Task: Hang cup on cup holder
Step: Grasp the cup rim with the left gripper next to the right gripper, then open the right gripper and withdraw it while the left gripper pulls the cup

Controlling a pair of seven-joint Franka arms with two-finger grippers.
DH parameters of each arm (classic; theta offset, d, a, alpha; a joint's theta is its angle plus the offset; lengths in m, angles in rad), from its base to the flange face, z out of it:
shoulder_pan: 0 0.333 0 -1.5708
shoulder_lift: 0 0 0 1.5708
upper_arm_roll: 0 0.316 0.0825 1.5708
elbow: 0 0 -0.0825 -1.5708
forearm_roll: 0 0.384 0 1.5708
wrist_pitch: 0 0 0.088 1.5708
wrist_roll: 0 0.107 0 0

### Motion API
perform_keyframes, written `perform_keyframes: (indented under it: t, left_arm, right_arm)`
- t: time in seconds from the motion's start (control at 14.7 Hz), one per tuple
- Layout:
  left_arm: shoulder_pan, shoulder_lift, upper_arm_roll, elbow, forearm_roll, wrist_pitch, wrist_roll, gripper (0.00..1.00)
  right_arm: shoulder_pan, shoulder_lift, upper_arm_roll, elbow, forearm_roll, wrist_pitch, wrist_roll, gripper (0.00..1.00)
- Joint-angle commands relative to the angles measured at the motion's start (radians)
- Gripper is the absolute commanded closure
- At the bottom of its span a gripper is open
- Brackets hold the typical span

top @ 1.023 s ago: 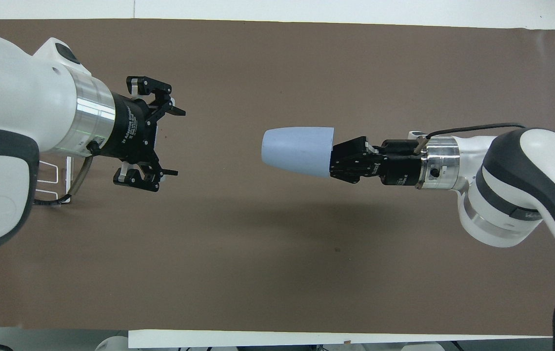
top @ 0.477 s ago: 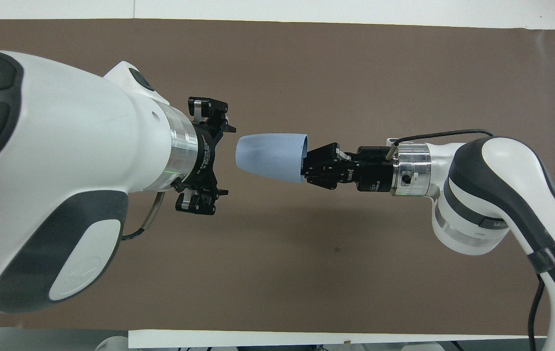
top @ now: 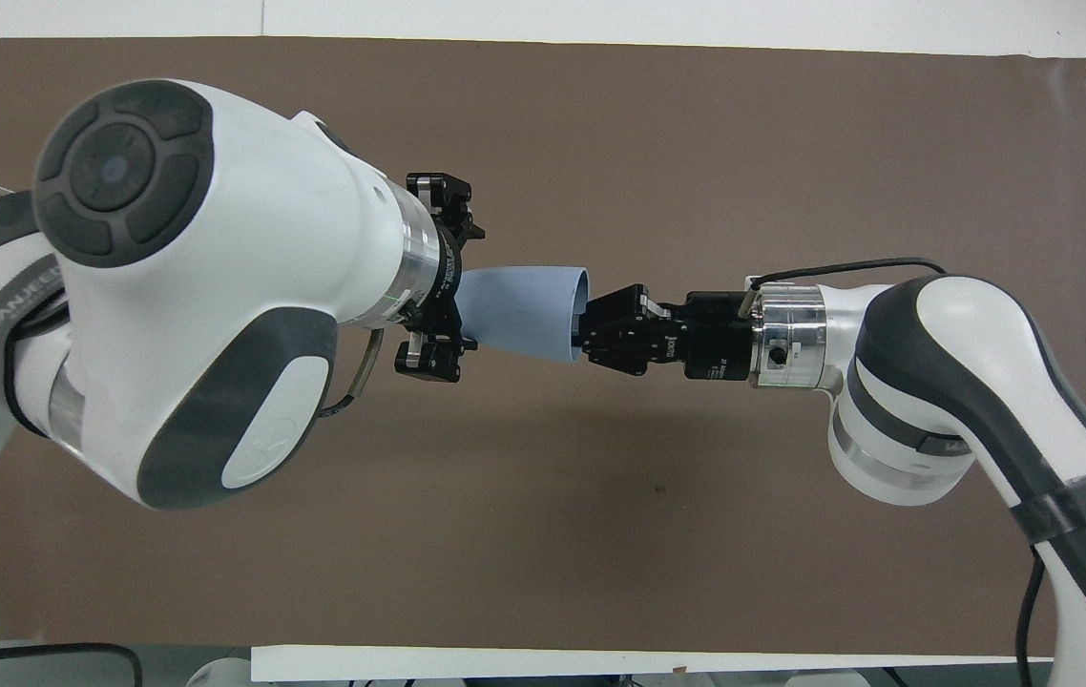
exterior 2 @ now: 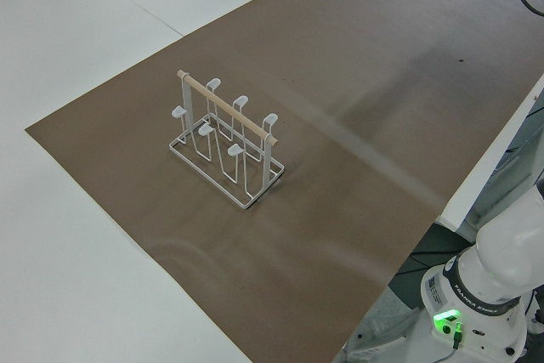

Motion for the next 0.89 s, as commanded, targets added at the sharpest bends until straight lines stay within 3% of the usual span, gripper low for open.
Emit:
perform_keyframes:
  t: [0.0,0.2,0.27,0.41,0.48,0.82]
  left_arm:
    - [-0.023,0.028,0.01,0.026,0.025,0.028,-0.031,0.0]
    - [-0.023,0.026,0.01,0.026,0.034,0.016,-0.031,0.05]
    - [-0.025,0.026,0.01,0.027,0.031,0.009,-0.031,0.2]
    - [-0.023,0.028,0.01,0.046,0.033,-0.014,-0.031,0.92]
    - [-0.023,0.028,0.01,0.046,0.036,-0.014,-0.027,1.0]
    - [-0.023,0.026,0.01,0.05,0.037,-0.018,-0.024,1.0]
  right_arm:
    - [0.005,-0.023,-0.001,-0.017,0.02,0.005,0.018,1.0]
    - [0.005,-0.023,-0.001,-0.017,0.02,0.007,0.018,1.0]
    - [0.005,-0.023,-0.003,-0.017,0.02,0.007,0.018,1.0]
    - [0.005,-0.023,-0.003,-0.017,0.02,0.007,0.018,1.0]
    - [0.005,-0.022,-0.001,-0.015,0.02,0.005,0.018,1.0]
    - [0.003,-0.017,-0.003,-0.009,0.02,0.007,0.019,1.0]
